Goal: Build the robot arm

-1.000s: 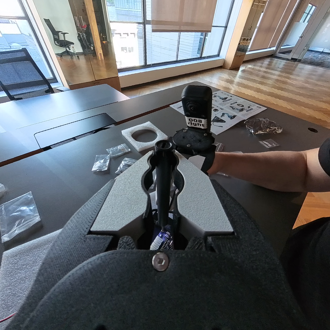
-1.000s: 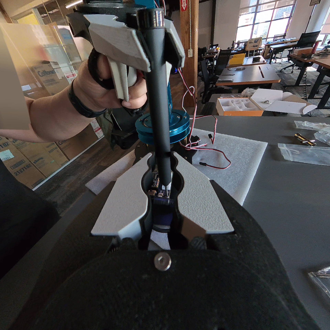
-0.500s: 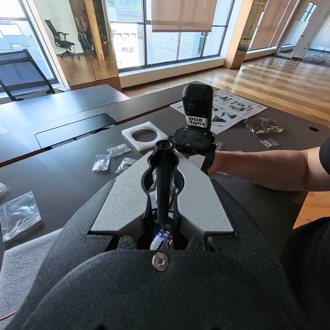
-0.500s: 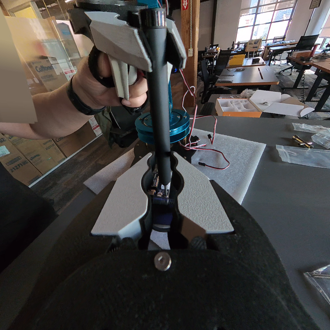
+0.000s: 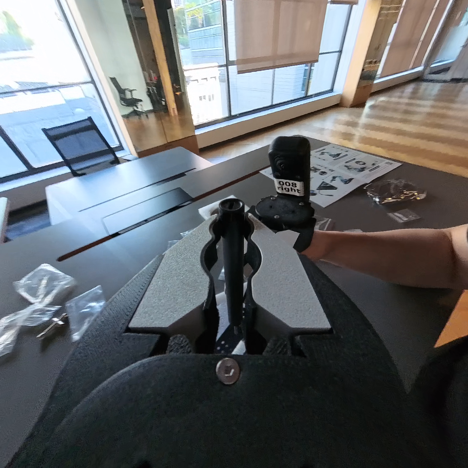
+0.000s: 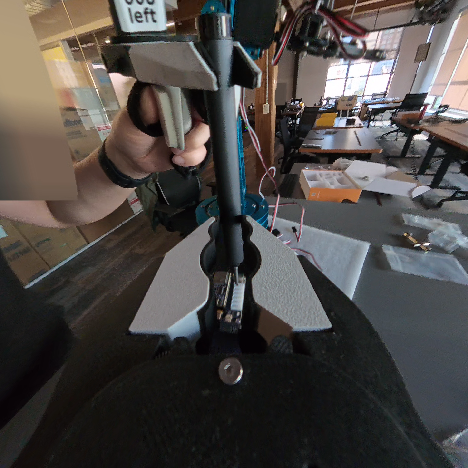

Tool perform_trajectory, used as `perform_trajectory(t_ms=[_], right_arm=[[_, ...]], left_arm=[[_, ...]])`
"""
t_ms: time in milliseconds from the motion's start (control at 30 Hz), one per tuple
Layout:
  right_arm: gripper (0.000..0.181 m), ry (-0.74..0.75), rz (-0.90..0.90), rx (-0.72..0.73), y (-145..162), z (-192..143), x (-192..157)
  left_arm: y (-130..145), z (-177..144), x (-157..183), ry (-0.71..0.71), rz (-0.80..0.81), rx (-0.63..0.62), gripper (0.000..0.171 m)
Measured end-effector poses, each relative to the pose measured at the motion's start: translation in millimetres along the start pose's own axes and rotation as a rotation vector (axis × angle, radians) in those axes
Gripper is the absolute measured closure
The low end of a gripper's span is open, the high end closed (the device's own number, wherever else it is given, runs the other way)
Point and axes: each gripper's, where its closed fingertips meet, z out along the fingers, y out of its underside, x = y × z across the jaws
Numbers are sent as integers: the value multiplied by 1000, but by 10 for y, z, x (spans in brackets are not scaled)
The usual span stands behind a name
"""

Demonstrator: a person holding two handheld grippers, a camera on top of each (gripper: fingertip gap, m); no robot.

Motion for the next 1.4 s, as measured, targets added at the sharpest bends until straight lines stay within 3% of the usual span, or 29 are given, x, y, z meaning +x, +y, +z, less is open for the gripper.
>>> perform_trajectory(t_ms=[133,333,1067,1167,1400], right_arm=[[165,-45,-6,3,-75,253,19],[165,-72,51,-13,137,463,84],[166,-112,138,-5,311,405,134],[154,-112,149,-13,331,441,131],[158,-107,71,-82,416,529,68]], left_arm=[[17,-168,-153,-67,2,1,155],[267,-188,-261,-142,7,-48,155],[441,-292,-380,-267,-19,-7,155],[433,-316,-392,-261,-51,19,156],[449,-316,-383,-252,-70,19,155]])
